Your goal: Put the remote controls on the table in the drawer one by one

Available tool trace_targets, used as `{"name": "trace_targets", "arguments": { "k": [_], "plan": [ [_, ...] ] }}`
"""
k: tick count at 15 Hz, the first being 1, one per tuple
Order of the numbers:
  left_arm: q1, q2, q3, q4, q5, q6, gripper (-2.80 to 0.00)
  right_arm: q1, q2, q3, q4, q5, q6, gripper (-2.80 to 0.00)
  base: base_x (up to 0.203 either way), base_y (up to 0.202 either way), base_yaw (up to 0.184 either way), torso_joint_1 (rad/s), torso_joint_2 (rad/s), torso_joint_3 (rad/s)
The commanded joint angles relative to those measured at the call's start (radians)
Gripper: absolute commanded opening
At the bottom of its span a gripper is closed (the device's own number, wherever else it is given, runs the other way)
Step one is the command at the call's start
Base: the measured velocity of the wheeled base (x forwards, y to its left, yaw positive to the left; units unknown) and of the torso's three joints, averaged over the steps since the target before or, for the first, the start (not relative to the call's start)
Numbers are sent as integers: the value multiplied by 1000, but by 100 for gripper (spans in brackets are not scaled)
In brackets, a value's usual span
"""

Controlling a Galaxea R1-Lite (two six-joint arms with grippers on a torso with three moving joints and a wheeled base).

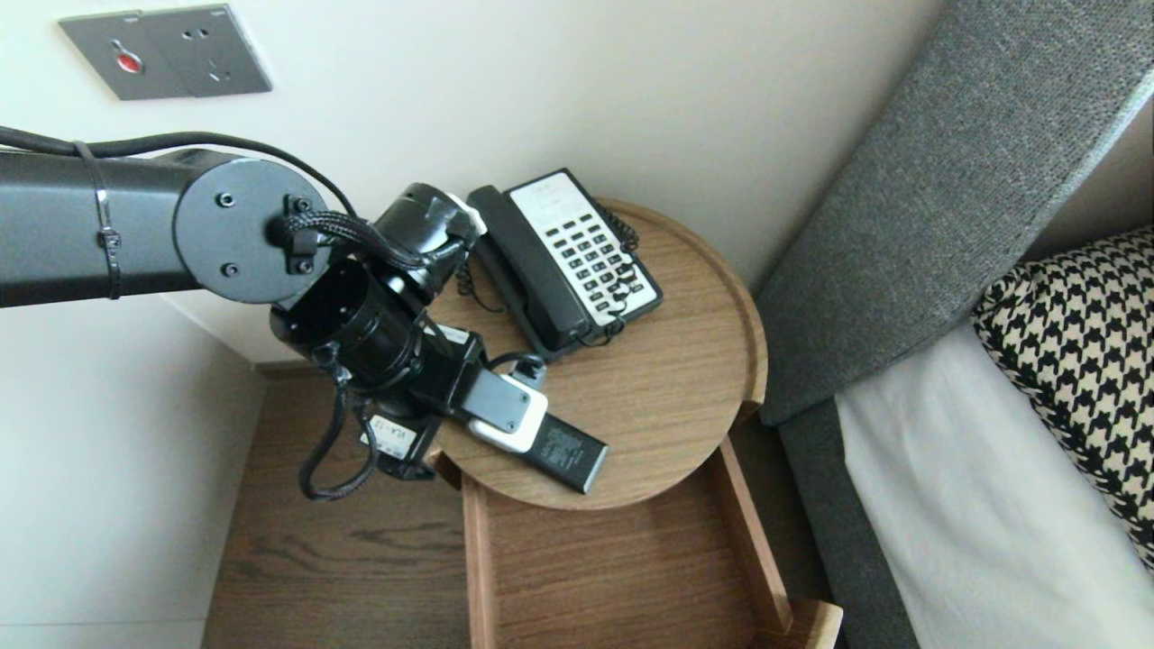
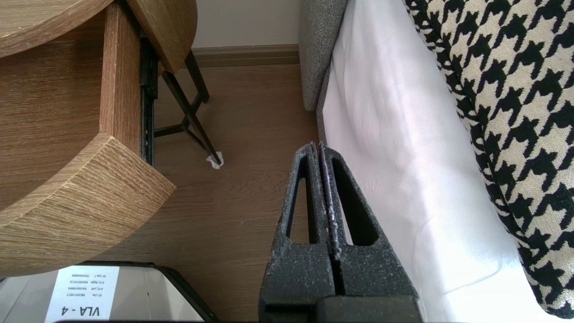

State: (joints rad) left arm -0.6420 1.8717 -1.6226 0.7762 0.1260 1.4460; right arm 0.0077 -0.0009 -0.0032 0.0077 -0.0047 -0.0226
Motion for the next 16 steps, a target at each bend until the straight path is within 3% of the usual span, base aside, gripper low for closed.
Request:
{"name": "trace_targets", "arguments": {
  "k": [1, 8, 16],
  "plan": [
    [-1, -13, 4, 24, 1, 10, 0, 2, -7, 0, 0, 0, 0, -280, 0, 0, 0, 0, 0, 0],
    [-19, -27, 22, 27, -5, 9, 0, 2, -7, 0, 0, 0, 0, -280, 0, 0, 0, 0, 0, 0],
    [-82, 33, -54, -5, 12, -8, 0, 2, -7, 0, 0, 0, 0, -280, 0, 0, 0, 0, 0, 0]
  ]
}}
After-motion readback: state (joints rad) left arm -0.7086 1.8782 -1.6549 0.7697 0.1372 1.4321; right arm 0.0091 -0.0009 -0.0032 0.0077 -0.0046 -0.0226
